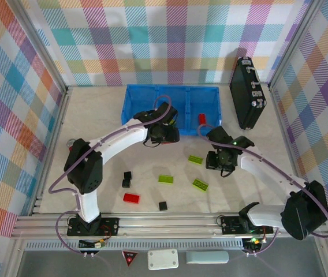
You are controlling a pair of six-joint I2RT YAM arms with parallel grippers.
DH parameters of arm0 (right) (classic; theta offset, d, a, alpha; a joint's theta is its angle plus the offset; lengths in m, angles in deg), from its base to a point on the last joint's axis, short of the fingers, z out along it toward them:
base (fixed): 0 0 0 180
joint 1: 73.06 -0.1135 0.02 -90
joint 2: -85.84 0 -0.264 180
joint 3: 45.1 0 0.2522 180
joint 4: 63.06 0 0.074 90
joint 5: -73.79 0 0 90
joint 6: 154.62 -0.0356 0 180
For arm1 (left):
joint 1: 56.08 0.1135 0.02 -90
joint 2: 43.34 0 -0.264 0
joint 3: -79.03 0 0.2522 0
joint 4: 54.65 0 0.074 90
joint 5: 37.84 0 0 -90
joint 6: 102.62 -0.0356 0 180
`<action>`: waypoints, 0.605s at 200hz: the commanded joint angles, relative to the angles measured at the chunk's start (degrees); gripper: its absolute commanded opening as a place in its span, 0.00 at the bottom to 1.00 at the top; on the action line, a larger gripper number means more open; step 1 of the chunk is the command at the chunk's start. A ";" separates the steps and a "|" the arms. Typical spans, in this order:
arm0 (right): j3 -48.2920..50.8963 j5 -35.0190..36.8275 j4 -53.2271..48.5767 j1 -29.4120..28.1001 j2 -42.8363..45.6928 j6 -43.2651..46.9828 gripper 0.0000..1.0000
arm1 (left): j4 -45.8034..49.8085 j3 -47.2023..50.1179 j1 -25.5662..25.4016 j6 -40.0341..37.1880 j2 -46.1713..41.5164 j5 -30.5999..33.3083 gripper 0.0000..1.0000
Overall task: Sort the legos into containers by color
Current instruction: Place the lego in the container.
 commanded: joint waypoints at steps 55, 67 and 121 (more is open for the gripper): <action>5.74 0.93 -5.91 0.38 8.45 -7.30 0.49 | 1.68 -18.01 -3.43 -2.69 10.52 -2.50 0.62; 6.10 1.28 -6.61 0.34 9.59 -7.87 0.49 | -0.17 -18.96 -4.07 -3.22 11.40 -1.20 0.61; 5.82 0.88 -7.01 0.32 11.24 -8.06 0.49 | -14.63 -19.70 -7.86 -6.74 14.31 6.56 0.60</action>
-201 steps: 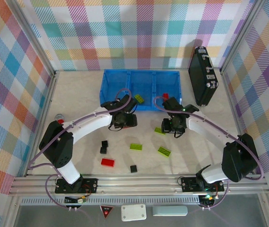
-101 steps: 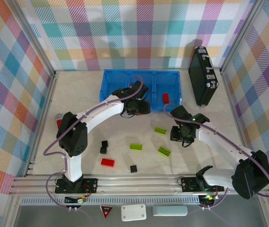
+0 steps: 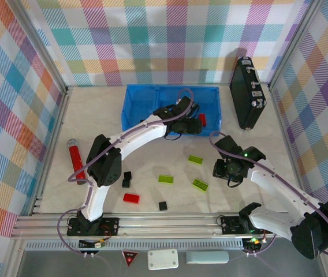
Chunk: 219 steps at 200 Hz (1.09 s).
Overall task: Sort the legos into containers by color
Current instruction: Place the lego in the container.
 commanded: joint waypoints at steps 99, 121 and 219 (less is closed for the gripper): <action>-0.07 0.75 -2.46 0.19 2.37 -1.15 0.49 | -16.55 -11.41 -3.97 -5.40 11.87 19.45 0.61; 0.02 0.66 -2.12 0.22 2.46 -0.99 0.49 | -19.75 -12.20 -4.53 -6.23 13.98 22.57 0.61; 0.22 -0.09 -2.03 0.24 3.60 -0.71 0.49 | -22.22 -17.83 -7.40 -8.36 22.98 31.38 0.61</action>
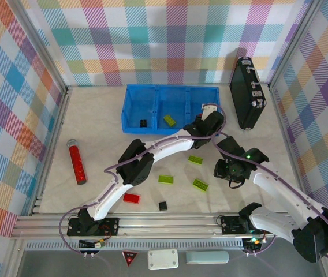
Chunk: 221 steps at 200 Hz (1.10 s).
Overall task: Sort the legos into containers by color
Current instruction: Place the lego in the container.
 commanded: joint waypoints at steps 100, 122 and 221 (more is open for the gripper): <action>0.32 -0.64 -1.16 0.24 1.19 -0.19 0.49 | 1.07 0.74 -0.10 2.35 2.21 3.04 0.63; 0.34 -0.63 -1.15 0.23 1.13 -0.25 0.49 | 1.08 1.21 -0.01 2.88 2.22 2.86 0.65; 0.20 -0.37 -0.93 0.17 0.69 0.02 0.49 | 0.78 2.43 0.05 3.28 0.23 1.33 0.71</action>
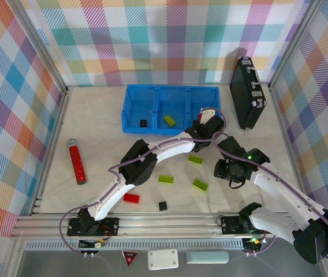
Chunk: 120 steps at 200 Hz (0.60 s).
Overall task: Sort the legos into containers by color
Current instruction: Place the lego in the container.
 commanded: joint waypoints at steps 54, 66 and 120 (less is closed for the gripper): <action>-0.03 -0.04 -0.89 0.21 -0.03 0.34 0.49 | -0.21 1.95 0.16 0.62 -3.68 -1.96 0.74; -0.12 -0.09 -0.80 0.16 -0.16 0.43 0.49 | -0.29 2.17 0.16 0.73 -4.12 -2.31 0.75; -0.98 0.09 -0.76 0.19 -1.04 1.03 0.49 | 0.41 2.72 0.16 0.68 -7.08 -3.63 0.75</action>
